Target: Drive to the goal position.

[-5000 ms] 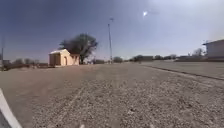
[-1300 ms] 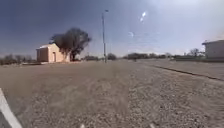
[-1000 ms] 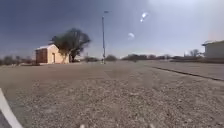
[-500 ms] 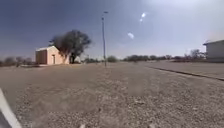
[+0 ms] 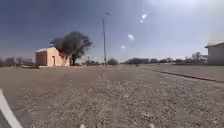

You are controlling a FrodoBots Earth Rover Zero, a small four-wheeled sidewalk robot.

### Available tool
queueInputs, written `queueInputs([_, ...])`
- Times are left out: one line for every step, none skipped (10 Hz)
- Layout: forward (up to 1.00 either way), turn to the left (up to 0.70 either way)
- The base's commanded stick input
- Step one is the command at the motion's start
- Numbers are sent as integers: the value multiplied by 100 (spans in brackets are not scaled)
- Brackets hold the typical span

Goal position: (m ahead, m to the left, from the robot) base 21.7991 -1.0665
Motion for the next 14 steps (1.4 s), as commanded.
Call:
queueInputs([70, 0])
queueInputs([70, 0])
queueInputs([70, 0])
queueInputs([70, 0])
queueInputs([70, 0])
queueInputs([70, 0])
queueInputs([70, 0])
queueInputs([70, 0])
queueInputs([70, 0])
queueInputs([70, 0])
queueInputs([70, 0])
queueInputs([70, 0])
queueInputs([70, 0])
queueInputs([70, 0])
